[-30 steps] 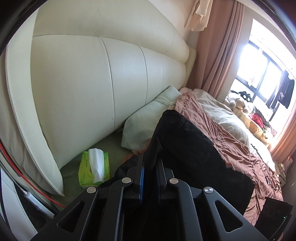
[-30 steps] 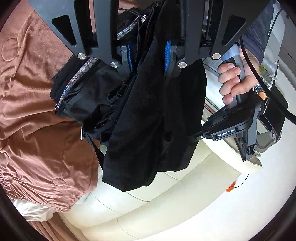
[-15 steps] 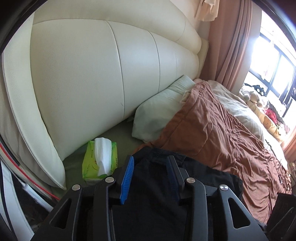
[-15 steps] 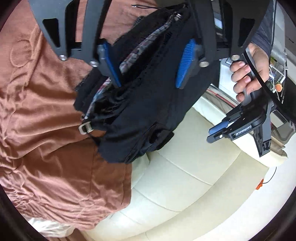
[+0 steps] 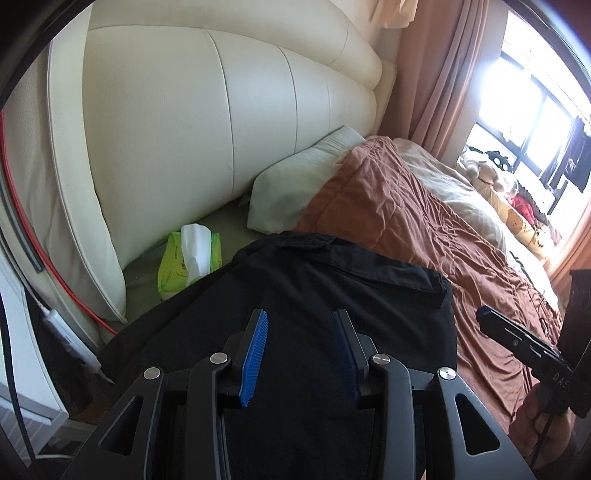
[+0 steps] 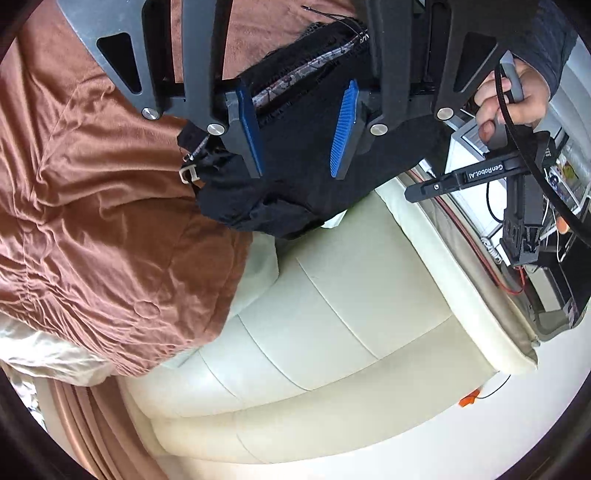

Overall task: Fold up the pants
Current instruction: 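Lower the black pants onto the clothes stack and open both tools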

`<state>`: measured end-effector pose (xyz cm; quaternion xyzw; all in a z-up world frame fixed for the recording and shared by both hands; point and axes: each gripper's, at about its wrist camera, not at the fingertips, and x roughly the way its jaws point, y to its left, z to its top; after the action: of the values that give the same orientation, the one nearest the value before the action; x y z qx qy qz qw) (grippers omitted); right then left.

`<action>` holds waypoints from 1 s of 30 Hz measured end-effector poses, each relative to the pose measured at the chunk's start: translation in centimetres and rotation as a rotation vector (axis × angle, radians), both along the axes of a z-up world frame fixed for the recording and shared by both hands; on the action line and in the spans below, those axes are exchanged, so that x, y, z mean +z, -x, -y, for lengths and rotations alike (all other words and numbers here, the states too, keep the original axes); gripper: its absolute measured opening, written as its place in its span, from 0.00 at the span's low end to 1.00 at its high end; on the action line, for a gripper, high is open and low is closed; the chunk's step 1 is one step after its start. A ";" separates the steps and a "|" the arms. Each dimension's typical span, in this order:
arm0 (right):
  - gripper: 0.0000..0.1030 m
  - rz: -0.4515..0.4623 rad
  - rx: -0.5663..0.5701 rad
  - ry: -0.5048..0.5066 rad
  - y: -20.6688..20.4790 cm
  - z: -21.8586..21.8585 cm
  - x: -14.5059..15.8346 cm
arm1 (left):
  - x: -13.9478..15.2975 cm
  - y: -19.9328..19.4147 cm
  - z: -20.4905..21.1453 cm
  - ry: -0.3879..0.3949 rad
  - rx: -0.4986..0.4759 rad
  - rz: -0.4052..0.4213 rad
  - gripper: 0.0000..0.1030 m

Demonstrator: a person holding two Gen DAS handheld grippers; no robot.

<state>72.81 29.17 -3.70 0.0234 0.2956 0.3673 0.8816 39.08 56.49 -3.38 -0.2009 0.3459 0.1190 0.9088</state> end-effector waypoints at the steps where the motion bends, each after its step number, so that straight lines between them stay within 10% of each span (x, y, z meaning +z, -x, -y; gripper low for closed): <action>1: 0.34 0.002 0.010 0.013 -0.5 -0.6 0.0 | -0.2 0.2 0.1 0.001 0.000 -0.008 0.38; 18: 0.34 0.033 0.058 0.233 -3.3 -4.3 -5.6 | -7.0 -0.8 1.2 0.023 -0.029 -0.176 0.38; 30: 0.34 0.048 0.042 0.264 -1.2 -3.4 -5.0 | -5.6 1.4 3.1 0.004 -0.029 -0.168 0.38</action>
<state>73.99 32.61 -8.68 -0.1077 0.3203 0.3439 0.8761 37.66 53.40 -8.96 -0.1871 0.4240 0.1218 0.8778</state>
